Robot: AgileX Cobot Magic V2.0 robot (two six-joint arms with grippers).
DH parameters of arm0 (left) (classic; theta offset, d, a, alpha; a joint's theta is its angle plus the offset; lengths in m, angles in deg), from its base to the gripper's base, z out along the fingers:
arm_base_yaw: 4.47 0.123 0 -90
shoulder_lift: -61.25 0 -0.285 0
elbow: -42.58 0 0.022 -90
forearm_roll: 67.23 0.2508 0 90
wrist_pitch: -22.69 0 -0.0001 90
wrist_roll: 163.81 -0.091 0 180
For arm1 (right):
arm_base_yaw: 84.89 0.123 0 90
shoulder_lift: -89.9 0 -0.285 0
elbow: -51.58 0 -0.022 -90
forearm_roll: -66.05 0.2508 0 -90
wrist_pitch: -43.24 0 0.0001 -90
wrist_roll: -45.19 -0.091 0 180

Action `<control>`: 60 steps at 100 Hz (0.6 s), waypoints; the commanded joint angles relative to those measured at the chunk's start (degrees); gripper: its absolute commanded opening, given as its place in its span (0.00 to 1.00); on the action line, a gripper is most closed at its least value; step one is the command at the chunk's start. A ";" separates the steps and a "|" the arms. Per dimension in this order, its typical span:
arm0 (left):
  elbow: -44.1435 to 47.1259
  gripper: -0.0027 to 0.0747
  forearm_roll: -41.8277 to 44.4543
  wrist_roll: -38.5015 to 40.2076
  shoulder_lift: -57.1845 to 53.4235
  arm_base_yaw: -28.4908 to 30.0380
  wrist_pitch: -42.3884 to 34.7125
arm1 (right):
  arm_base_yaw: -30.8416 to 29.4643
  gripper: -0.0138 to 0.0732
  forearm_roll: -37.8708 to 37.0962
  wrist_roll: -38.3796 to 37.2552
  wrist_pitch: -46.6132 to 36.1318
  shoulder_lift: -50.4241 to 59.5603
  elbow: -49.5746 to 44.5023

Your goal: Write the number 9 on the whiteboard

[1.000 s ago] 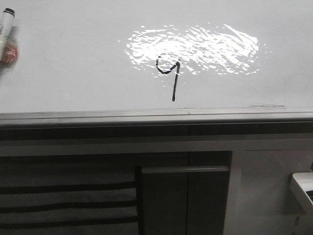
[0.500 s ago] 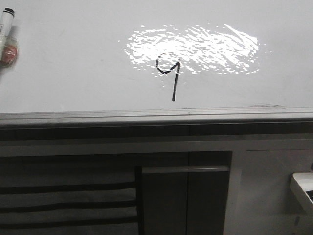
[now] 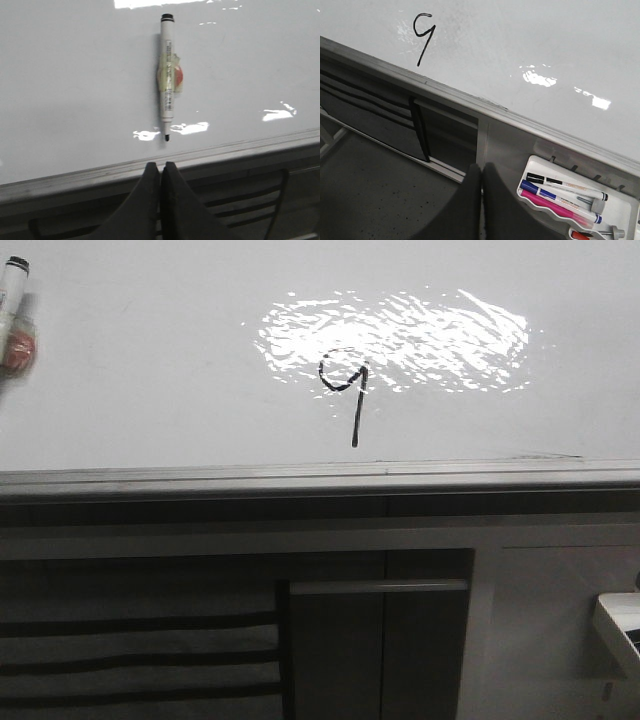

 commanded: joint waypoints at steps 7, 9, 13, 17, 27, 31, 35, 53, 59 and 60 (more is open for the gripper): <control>6.96 0.01 2.26 -0.02 -9.33 3.01 -8.02 | -0.17 0.08 -2.00 0.16 -3.32 -0.63 1.21; 7.77 0.01 2.26 -0.02 -10.65 3.37 -8.63 | -0.17 0.08 -2.00 0.16 -3.32 -0.63 1.21; 10.08 0.01 2.15 -0.02 -12.94 4.02 -10.02 | -0.17 0.08 -2.00 0.16 -3.32 -0.63 1.21; 12.10 0.01 1.75 -0.02 -14.61 4.51 -11.14 | -0.17 0.08 -2.00 0.16 -3.32 -0.63 1.21; 15.93 0.01 0.68 -0.02 -14.20 5.41 -16.63 | -0.17 0.08 -2.01 0.16 -3.32 -0.63 1.21; 16.36 0.01 0.13 -0.02 -14.60 5.66 -16.38 | -0.17 0.08 -2.29 0.16 -3.32 -0.63 1.21; 16.25 0.01 0.13 -0.02 -14.72 5.75 -16.07 | -0.17 0.08 -2.29 0.16 -3.32 -0.63 1.21; 16.25 0.01 -1.95 -0.02 -14.60 5.49 -16.81 | -0.17 0.08 -2.29 0.16 -3.58 -0.63 1.21; 16.25 0.01 -3.18 -0.02 -14.60 5.49 -16.81 | -0.17 0.08 -2.29 0.16 -3.58 -0.63 1.21; 16.25 0.01 -3.19 -0.02 -14.60 5.49 -16.81 | -0.17 0.08 -2.29 0.16 -3.58 -0.63 1.21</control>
